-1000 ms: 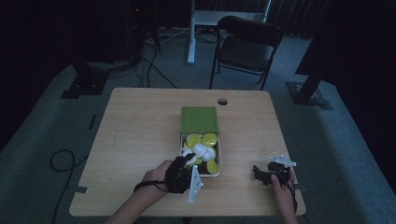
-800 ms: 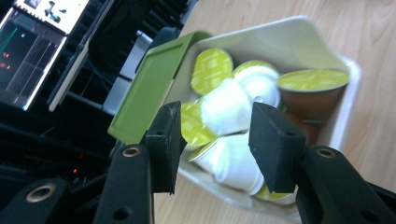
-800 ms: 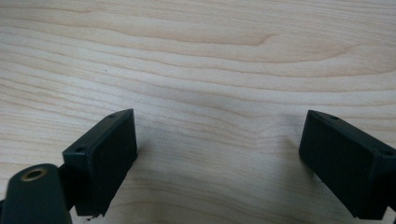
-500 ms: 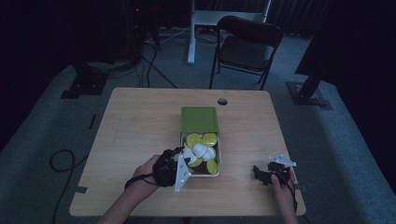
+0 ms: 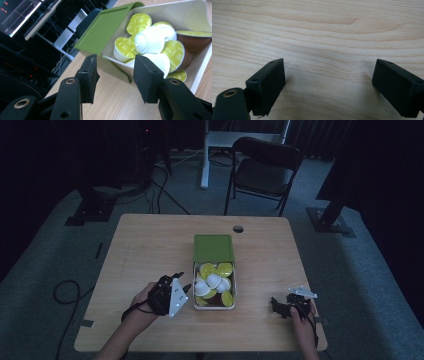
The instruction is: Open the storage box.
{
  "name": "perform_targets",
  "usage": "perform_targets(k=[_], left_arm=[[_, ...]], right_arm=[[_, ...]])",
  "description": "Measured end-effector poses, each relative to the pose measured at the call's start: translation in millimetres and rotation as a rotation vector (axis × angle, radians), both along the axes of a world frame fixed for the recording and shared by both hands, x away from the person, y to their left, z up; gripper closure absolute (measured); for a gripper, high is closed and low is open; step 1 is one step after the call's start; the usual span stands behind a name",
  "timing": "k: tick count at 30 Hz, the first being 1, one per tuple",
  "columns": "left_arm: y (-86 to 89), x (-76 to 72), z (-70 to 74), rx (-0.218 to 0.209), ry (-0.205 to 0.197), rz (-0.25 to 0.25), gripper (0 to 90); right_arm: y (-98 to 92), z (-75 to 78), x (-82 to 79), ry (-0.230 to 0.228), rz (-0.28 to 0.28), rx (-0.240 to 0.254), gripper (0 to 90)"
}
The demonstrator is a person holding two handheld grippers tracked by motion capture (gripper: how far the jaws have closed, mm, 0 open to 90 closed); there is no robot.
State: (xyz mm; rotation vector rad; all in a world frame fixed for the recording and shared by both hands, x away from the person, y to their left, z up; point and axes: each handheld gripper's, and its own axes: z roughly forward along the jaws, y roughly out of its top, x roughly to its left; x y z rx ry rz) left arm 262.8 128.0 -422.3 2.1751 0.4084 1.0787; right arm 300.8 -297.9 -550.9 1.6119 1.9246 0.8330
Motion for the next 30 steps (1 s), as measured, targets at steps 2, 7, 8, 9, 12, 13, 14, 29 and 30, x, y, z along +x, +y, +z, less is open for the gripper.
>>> perform_targets(k=[2, 7, 8, 9, 12, 13, 14, 29, 30], left_arm=[[5.5, 1.5, -0.6, -0.017, 0.007, 0.003, 54.3], [19.2, 4.8, -3.4, -0.054, 0.026, 0.014, 54.2], [22.1, 5.7, -4.2, -0.058, 0.033, 0.015, 54.2], [24.5, 6.7, -5.5, -0.065, 0.038, 0.016, 51.0], [33.0, 9.2, -9.4, -0.081, 0.054, 0.022, 49.9], [35.8, 10.1, -10.9, -0.087, 0.069, 0.021, 49.0], [35.8, 10.1, -10.9, -0.087, 0.069, 0.021, 46.1], [54.7, 20.2, -41.6, -0.178, 0.271, 0.073, 17.3], [55.7, 20.2, -44.2, -0.195, 0.29, 0.066, 17.0]], right_arm=[[0.0, 0.0, 0.0, 0.0, 0.0, 0.0, 10.7], [0.0, 0.0, 0.0, 0.0, 0.0, 0.0, 10.7], [0.0, 0.0, 0.0, 0.0, 0.0, 0.0, 10.7], [0.0, 0.0, 0.0, 0.0, 0.0, 0.0, 10.7], [0.0, 0.0, 0.0, 0.0, 0.0, 0.0, 10.7], [0.0, 0.0, 0.0, 0.0, 0.0, 0.001, 10.7], [0.0, 0.0, 0.0, 0.0, 0.0, 0.0, 10.7], [0.0, 0.0, 0.0, 0.0, 0.0, 0.0, 10.7], [0.0, 0.0, 0.0, 0.0, 0.0, 0.0, 10.7]])
